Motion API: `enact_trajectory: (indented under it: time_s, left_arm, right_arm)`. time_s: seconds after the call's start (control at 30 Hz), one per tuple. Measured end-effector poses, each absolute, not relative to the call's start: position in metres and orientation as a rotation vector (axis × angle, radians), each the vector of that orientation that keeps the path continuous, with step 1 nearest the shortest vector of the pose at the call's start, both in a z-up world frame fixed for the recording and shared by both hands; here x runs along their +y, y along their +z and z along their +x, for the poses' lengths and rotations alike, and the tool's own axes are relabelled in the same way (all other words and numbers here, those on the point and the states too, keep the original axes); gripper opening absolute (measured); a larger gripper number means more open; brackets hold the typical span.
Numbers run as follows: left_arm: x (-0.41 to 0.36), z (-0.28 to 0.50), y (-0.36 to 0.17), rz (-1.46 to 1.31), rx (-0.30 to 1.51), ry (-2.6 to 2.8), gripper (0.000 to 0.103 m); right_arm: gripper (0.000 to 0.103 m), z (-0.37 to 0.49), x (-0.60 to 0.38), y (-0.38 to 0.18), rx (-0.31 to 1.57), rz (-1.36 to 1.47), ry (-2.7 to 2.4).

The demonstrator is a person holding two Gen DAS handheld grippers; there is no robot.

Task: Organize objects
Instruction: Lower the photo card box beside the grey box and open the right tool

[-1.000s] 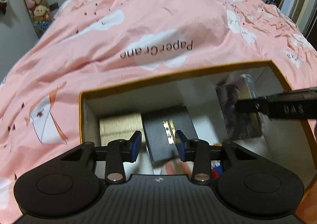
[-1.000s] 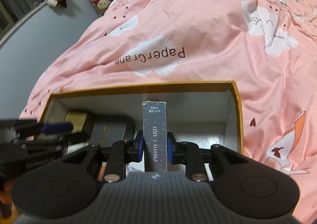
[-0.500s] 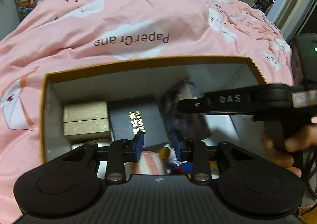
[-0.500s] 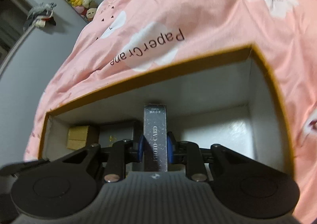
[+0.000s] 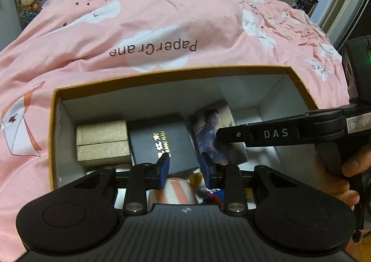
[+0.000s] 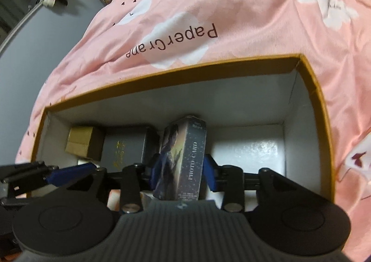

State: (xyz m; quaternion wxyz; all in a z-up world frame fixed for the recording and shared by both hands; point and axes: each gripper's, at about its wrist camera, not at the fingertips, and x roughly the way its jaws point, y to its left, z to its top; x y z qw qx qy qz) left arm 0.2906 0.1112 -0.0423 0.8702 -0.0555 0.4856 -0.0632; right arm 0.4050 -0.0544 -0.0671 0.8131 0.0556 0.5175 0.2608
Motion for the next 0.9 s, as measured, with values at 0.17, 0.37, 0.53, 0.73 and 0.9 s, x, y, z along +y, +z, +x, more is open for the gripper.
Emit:
enact_trajectory:
  time_s: [0.17,0.37,0.53,0.73,0.9]
  left_arm:
    - [0.106,0.292,-0.047,-0.146,1.022,-0.164,0.026]
    - [0.1,0.3,-0.054,-0.21,1.04,-0.197,0.026]
    - [0.091,0.308,-0.067,-0.207,1.075,-0.196,0.029]
    - [0.086,0.307,-0.075,-0.204,1.116,-0.223,0.017]
    - [0.089,0.299,-0.073,-0.198,1.11,-0.223,0.017]
  right_arm:
    - [0.037,0.401,-0.06,-0.061,1.091,0.07,0.537]
    - [0.032,0.403,-0.058,-0.064,1.111,0.026,0.523]
    - [0.02,0.406,-0.059,-0.066,1.124,0.013,0.535]
    - [0.02,0.402,-0.055,-0.068,1.133,-0.054,0.535]
    - [0.025,0.406,-0.056,-0.071,1.146,0.007,0.558]
